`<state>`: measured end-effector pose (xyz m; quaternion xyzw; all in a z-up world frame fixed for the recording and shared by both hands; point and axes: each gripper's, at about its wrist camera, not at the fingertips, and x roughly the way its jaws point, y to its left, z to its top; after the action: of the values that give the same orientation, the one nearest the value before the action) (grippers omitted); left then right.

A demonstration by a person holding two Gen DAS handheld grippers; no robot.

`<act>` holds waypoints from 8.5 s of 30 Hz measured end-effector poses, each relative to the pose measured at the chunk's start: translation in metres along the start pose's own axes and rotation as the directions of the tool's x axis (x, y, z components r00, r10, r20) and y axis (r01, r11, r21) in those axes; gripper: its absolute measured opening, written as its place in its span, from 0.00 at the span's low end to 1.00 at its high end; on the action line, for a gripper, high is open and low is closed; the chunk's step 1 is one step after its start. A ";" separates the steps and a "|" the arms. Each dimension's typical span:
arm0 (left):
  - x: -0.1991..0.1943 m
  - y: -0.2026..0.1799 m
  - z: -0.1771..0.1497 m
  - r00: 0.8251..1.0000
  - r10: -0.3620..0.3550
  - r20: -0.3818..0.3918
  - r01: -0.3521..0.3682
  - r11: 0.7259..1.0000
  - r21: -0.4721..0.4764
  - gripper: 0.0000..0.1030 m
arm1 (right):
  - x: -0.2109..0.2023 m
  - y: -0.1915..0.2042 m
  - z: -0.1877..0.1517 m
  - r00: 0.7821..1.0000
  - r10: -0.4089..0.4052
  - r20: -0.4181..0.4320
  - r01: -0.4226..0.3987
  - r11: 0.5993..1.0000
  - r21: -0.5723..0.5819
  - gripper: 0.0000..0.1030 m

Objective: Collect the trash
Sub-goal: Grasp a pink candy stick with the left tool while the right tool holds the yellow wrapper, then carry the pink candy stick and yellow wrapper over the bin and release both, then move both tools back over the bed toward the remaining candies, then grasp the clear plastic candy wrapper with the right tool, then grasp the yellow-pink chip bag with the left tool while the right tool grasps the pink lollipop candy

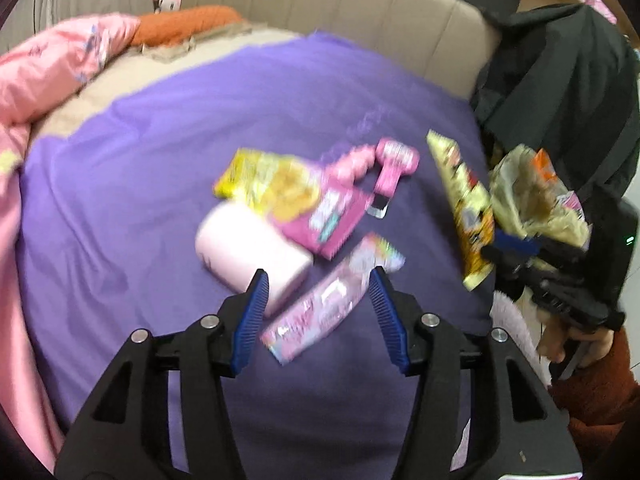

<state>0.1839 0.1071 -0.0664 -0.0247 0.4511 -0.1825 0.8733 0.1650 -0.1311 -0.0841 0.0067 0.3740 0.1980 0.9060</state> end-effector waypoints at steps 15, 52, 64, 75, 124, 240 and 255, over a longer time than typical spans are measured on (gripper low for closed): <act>-0.001 -0.024 -0.019 0.996 -0.032 -0.087 0.037 0.998 0.049 0.49 | -0.018 -0.005 0.024 1.000 -0.026 0.012 0.027 0.991 -0.132 0.27; -0.034 -0.094 0.024 0.989 -0.005 0.151 -0.012 0.994 0.111 0.06 | -0.091 -0.040 0.018 0.986 -0.108 0.130 0.121 0.989 -0.091 0.27; -0.049 -0.159 0.086 0.948 -0.163 0.272 0.107 0.972 0.210 0.06 | -0.144 -0.067 0.031 0.951 -0.205 0.233 0.228 0.971 -0.074 0.27; 0.045 -0.321 0.139 0.871 -0.477 0.121 0.400 0.829 0.391 0.06 | -0.209 -0.182 -0.003 0.879 -0.456 0.138 0.455 0.890 0.035 0.27; 0.082 -0.286 0.123 0.950 -0.308 0.057 0.283 0.922 0.265 0.46 | -0.173 -0.223 -0.026 0.908 -0.417 0.042 0.404 0.899 0.170 0.45; 0.047 -0.002 0.024 0.998 -0.004 0.055 0.014 0.983 -0.181 0.18 | 0.019 -0.011 0.019 0.996 -0.086 0.017 0.086 0.996 0.019 0.14; 0.038 0.045 0.037 0.993 -0.037 0.116 0.071 0.951 -0.302 0.57 | 0.036 0.000 0.021 0.999 -0.037 -0.002 0.037 0.999 -0.013 0.15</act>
<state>0.2471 0.1320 -0.0832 -0.1815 0.4246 -0.1328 0.8770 0.2018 -0.1148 -0.0934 -0.0061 0.3736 0.1835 0.9092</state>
